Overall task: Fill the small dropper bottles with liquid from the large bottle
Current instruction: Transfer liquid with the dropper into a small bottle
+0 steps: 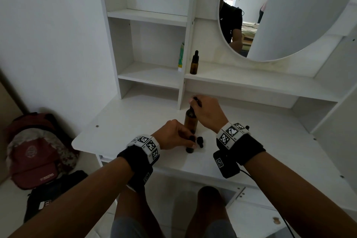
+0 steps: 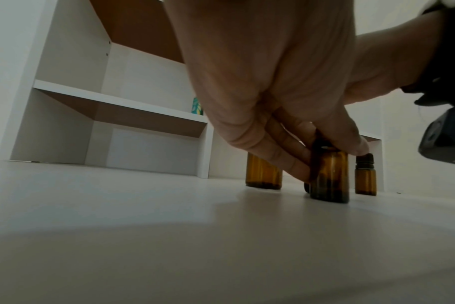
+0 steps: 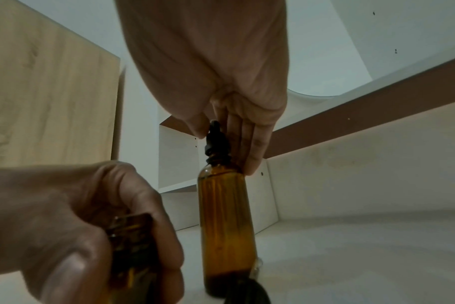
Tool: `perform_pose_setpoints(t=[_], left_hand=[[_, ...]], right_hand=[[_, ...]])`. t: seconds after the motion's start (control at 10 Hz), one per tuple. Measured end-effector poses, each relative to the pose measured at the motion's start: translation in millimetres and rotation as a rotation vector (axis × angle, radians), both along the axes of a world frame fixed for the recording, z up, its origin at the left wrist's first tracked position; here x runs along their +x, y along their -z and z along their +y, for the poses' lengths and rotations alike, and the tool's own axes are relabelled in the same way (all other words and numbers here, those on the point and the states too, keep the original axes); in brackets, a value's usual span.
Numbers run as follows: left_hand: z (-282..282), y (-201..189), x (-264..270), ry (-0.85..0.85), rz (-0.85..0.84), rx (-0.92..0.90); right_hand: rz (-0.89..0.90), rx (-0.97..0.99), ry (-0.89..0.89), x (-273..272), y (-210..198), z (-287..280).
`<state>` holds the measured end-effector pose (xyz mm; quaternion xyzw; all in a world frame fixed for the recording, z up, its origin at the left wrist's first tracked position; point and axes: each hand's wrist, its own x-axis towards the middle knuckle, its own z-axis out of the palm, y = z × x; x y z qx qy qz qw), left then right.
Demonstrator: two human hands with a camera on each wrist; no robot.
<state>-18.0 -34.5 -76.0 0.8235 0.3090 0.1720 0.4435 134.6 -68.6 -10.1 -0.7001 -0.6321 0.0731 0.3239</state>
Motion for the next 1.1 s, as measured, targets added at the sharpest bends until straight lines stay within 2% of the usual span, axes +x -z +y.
perform_pose_setpoints(t=[0.6,1.1], left_hand=[[3.2,3.1,1.5,0.017,-0.007,0.025],[3.8,3.4,1.5,0.031,-0.012,0.043]], right_hand=[[0.052,0.202,-0.032,7.5,3.2,6.4],[0.092,0.237,-0.048,6.9,4.1,6.3]])
